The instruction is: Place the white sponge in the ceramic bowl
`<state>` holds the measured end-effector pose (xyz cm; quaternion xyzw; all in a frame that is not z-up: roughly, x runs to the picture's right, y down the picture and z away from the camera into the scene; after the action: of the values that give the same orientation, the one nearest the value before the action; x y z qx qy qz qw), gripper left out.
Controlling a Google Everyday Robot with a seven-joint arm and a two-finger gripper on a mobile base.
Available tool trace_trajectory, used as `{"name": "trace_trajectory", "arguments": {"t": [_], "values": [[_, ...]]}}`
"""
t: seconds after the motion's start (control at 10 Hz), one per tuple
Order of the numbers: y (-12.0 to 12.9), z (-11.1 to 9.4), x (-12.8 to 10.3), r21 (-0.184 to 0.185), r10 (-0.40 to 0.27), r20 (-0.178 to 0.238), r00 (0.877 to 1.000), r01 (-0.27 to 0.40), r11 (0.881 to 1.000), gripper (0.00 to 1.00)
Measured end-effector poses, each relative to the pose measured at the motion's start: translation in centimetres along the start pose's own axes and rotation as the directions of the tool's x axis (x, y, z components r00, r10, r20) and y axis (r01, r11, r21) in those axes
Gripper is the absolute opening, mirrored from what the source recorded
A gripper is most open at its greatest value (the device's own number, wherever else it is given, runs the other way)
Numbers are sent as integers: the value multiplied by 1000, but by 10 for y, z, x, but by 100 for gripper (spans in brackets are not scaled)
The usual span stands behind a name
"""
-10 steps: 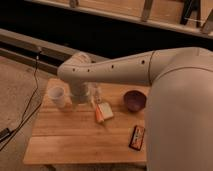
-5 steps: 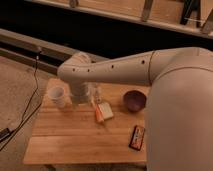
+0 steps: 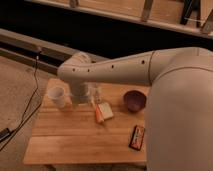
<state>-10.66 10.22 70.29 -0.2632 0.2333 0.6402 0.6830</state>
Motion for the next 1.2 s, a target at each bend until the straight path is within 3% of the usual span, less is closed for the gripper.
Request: {"name": "trace_trajectory", "arguments": {"t": [0.2, 0.5, 0.9, 1.2], "values": [[-6, 0, -1, 12, 1, 2, 1000, -1, 1000, 65], [-49, 1, -12, 65, 6, 11, 1000, -7, 998, 65], [-87, 12, -26, 77, -15, 18, 1000, 13, 997, 65], [-109, 37, -41, 82, -57, 5, 998, 56, 995, 65]]}}
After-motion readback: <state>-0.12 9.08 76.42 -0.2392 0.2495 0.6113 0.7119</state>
